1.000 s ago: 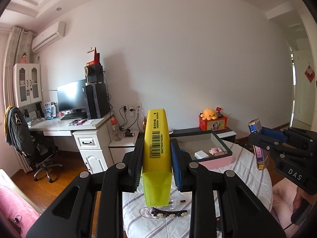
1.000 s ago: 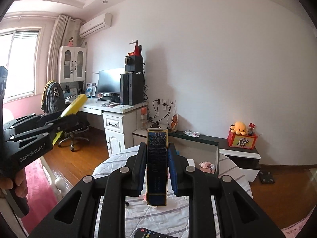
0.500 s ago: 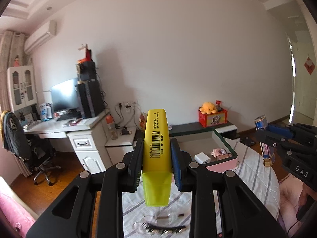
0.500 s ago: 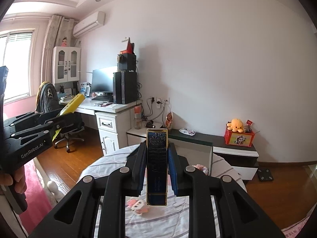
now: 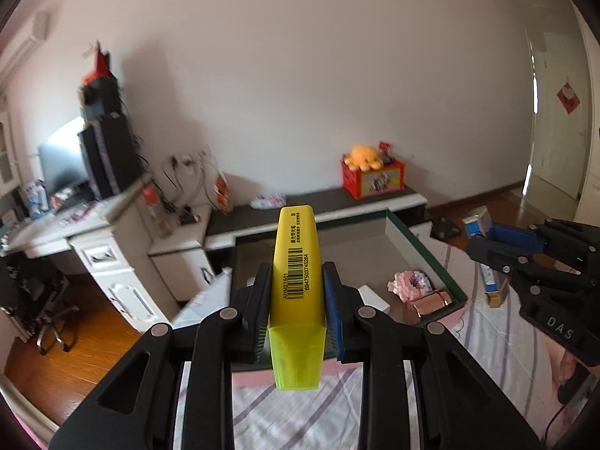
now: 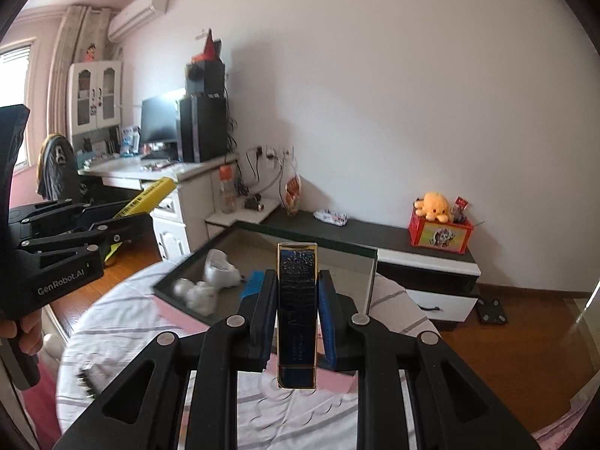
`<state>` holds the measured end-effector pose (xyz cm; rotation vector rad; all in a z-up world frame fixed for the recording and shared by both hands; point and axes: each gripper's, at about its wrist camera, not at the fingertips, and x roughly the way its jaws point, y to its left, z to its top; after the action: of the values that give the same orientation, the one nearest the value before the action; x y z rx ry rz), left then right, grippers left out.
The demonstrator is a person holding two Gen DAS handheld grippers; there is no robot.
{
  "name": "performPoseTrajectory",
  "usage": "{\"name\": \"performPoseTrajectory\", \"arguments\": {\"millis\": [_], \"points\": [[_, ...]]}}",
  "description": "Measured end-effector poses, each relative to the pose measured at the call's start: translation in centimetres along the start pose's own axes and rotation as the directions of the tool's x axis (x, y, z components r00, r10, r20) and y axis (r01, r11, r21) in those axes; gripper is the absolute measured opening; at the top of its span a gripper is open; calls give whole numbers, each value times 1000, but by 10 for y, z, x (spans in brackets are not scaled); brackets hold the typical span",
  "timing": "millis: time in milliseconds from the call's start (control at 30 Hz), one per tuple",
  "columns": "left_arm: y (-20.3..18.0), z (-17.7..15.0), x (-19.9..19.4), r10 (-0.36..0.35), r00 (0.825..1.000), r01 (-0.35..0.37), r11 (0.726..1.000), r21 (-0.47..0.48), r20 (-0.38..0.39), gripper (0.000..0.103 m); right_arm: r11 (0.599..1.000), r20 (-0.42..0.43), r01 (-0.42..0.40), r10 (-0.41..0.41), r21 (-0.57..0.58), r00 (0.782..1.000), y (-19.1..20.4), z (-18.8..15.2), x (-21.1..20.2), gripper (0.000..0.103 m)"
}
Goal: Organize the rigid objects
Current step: 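Carry the highlighter and blue-and-gold box over the pink box with both grippers, then lower both items into the pink box and open both grippers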
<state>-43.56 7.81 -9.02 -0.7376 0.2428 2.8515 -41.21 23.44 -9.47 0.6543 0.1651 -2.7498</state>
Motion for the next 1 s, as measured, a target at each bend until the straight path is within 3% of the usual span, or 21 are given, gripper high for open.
{"name": "performPoseTrajectory", "arguments": {"millis": [133,233,367,733,767,800,833,900,1000], "points": [[-5,-6,49,-5,997,5,1000,1,-74,26,1000,-52,-13,13,-7,999,-9,-3,40,21],[-5,-12,73,-50,993,47,999,-26,-107,26,999,-84,-34,33,-9,996,-13,-8,65,21],[-4,-24,98,-41,987,36,999,-35,-156,26,997,-120,-72,72,7,990,-15,-15,91,21],[3,-45,113,-17,985,3,997,-83,-173,28,993,-156,-109,114,42,981,-14,-35,118,21],[4,-46,113,-12,985,-4,996,-90,-171,30,993,-155,-107,113,45,981,-13,-35,118,21],[5,-46,112,-2,986,-14,995,-94,-169,39,993,-152,-106,112,47,982,-13,-35,118,21],[5,-47,111,11,987,-28,995,-101,-162,55,994,-148,-102,108,49,983,-13,-34,118,21],[8,-46,106,16,990,-32,994,-109,-141,70,994,-150,-99,106,51,983,-14,-34,120,21],[7,-46,102,18,993,-31,994,-106,-120,71,994,-151,-94,100,50,983,-15,-35,125,21]]}}
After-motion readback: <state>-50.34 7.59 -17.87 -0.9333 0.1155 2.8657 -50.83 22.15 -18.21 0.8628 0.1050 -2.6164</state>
